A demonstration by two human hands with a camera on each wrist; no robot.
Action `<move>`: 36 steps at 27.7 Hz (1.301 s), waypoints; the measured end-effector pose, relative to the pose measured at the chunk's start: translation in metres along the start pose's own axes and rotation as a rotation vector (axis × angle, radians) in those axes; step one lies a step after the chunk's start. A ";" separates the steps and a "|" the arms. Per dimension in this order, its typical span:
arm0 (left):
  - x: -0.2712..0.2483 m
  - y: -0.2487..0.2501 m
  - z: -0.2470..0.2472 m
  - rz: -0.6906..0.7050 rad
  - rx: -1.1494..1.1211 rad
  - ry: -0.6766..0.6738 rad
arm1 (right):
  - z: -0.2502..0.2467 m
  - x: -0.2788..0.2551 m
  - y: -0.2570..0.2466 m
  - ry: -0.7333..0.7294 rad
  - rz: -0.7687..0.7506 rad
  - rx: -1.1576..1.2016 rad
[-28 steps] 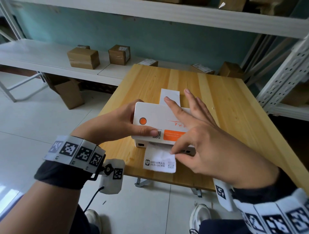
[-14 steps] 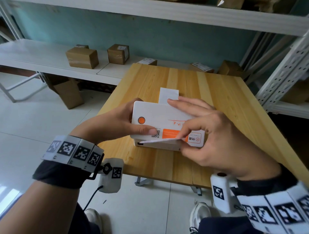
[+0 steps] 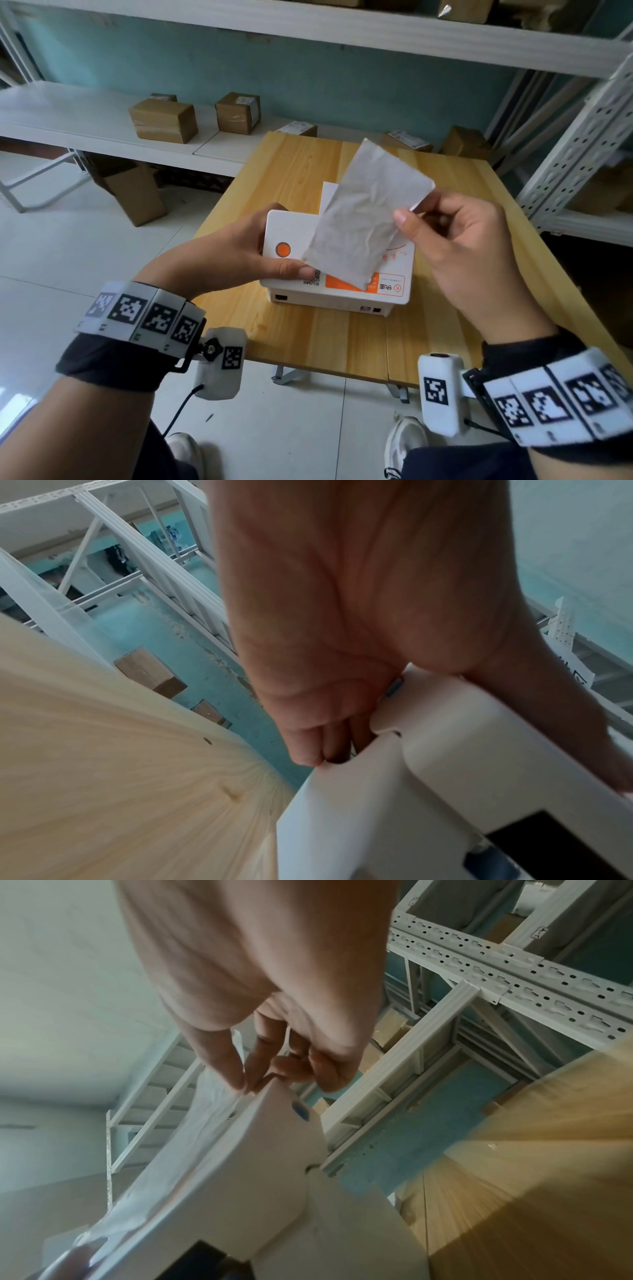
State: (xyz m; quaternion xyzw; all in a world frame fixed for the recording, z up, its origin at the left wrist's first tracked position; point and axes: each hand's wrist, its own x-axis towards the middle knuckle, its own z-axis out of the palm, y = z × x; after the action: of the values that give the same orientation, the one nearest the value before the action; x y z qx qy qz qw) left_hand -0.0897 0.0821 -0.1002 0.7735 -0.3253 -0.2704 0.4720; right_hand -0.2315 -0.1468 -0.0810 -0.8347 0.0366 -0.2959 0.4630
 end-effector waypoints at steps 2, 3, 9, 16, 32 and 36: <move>0.000 0.001 0.000 -0.001 -0.003 -0.009 | 0.002 0.000 -0.002 -0.007 0.068 0.015; 0.000 0.001 0.000 -0.001 -0.004 -0.011 | 0.003 0.000 -0.002 -0.010 0.100 0.029; -0.001 0.002 0.001 -0.007 -0.001 -0.007 | 0.002 0.004 0.003 0.112 0.220 0.203; -0.002 0.003 0.001 0.002 -0.024 -0.021 | -0.010 0.011 0.003 0.216 0.253 0.761; -0.003 0.003 0.002 0.007 -0.021 -0.014 | -0.053 0.005 0.036 0.259 0.478 0.037; -0.003 0.003 0.003 0.005 -0.021 -0.005 | -0.063 0.004 0.048 0.162 0.576 -0.333</move>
State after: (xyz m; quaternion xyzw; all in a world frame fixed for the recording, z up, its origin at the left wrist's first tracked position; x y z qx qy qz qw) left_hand -0.0941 0.0815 -0.0982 0.7670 -0.3258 -0.2746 0.4798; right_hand -0.2508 -0.2230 -0.0923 -0.8280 0.3555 -0.2082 0.3804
